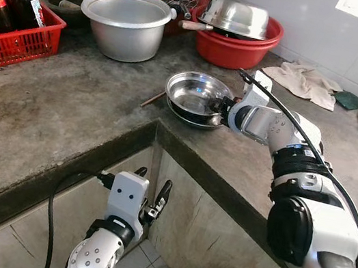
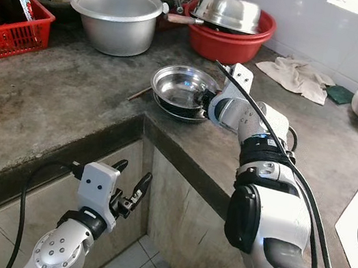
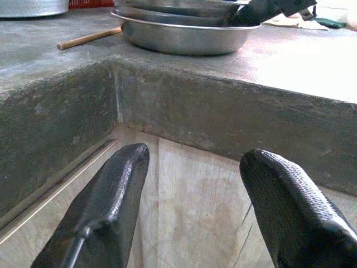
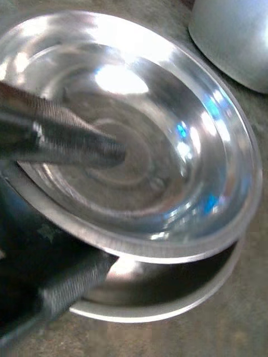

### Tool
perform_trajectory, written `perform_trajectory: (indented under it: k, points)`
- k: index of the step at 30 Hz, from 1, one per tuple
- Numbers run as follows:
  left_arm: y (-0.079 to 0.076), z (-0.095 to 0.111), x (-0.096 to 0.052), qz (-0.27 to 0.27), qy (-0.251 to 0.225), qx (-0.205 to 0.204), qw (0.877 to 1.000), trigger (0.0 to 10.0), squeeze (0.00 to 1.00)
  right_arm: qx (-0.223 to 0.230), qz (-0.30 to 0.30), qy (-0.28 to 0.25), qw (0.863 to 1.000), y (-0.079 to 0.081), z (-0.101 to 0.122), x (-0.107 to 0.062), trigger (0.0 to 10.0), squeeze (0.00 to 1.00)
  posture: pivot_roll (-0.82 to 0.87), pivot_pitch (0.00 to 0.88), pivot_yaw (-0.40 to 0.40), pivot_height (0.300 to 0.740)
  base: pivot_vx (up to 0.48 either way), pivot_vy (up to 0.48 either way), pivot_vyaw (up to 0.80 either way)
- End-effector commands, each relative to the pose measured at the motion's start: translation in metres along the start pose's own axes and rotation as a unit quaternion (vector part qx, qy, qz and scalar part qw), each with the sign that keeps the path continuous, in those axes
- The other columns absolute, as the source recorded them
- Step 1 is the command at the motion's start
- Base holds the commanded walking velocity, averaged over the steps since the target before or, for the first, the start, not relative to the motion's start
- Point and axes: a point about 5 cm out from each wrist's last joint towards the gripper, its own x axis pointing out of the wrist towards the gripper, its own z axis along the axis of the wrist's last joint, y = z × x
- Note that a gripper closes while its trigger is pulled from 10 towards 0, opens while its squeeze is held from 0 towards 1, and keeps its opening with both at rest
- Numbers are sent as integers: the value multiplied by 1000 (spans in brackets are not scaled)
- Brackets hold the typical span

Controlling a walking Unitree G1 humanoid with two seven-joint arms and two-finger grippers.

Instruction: Kitchen organization

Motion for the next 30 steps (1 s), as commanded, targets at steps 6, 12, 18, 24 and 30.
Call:
perform_trajectory:
  k: [6,12,18,24,30]
  points:
    - [0,1,0,3,0,-2,1000,10000,0,55,-15,17,998,-3,-7,3,0,0,113,103,-83,740,0,0,0]
    - [1,1,0,6,-2,2,1000,10000,0,131,9,-13,991,-5,-3,2,0,0,117,96,-82,740,0,0,0]
    - [3,2,1,8,-4,4,1000,10000,0,203,41,-125,970,-14,5,-15,0,0,115,92,-74,740,0,0,0]
    - [3,2,2,4,-4,5,1000,10000,0,186,71,-213,956,-17,-2,-40,0,0,110,83,-65,740,0,0,0]
    - [4,4,4,1,-8,7,1000,10000,0,-68,14,-341,937,-8,-11,-84,0,0,107,75,-54,740,0,0,0]
